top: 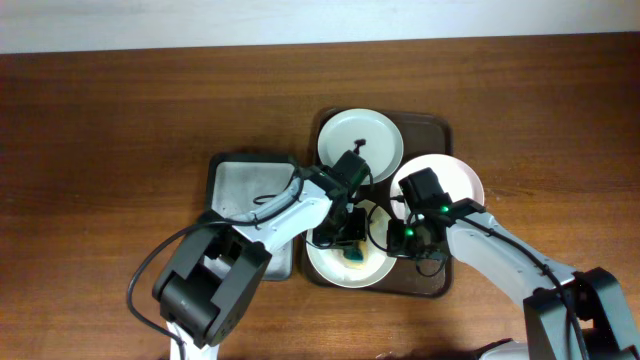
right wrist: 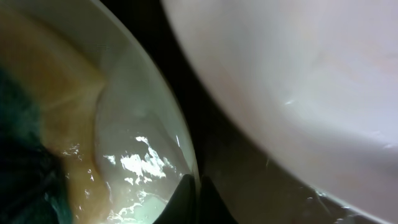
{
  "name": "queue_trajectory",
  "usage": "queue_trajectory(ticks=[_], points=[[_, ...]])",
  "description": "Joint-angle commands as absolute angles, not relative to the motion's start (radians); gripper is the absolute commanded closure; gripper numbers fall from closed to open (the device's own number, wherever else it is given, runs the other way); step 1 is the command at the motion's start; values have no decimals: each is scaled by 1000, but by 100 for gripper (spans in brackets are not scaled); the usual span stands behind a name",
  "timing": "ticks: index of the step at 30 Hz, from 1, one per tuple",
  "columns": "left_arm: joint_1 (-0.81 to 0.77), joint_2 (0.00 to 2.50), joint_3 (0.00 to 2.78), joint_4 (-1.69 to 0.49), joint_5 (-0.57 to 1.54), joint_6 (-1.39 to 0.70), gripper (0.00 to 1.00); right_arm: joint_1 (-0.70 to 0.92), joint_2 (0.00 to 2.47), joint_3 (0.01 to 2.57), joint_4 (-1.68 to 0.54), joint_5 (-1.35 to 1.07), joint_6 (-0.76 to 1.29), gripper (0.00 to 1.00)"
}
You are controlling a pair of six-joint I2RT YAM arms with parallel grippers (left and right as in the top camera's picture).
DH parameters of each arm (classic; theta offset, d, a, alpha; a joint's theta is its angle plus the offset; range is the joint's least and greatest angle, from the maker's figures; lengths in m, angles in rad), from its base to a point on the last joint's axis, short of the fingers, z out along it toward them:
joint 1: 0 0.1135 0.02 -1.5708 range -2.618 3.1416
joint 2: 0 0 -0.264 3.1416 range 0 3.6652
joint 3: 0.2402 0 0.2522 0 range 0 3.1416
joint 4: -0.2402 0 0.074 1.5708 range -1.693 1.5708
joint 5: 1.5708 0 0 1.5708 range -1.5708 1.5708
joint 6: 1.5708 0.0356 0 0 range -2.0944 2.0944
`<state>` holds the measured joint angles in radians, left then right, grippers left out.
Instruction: Clean dirty plates on tray and stack at the side
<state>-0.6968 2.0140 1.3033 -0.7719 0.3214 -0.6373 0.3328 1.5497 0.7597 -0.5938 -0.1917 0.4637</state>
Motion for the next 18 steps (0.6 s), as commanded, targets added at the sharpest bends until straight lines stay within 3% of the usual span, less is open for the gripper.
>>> queue_trajectory(ticks=[1, 6, 9, 18], points=[[-645, 2057, 1246, -878, -170, -632, 100, 327, 1551, 757, -603, -147, 476, 96], [-645, 2053, 1249, -954, -462, -632, 100, 326, 1551, 757, -614, -147, 480, 96], [-647, 2053, 1302, -989, -509, -608, 100, 326, 1551, 757, -619, -147, 480, 96], [-585, 1915, 1547, -1111, -51, -478, 100, 326, 1549, 759, -640, -147, 469, 96]])
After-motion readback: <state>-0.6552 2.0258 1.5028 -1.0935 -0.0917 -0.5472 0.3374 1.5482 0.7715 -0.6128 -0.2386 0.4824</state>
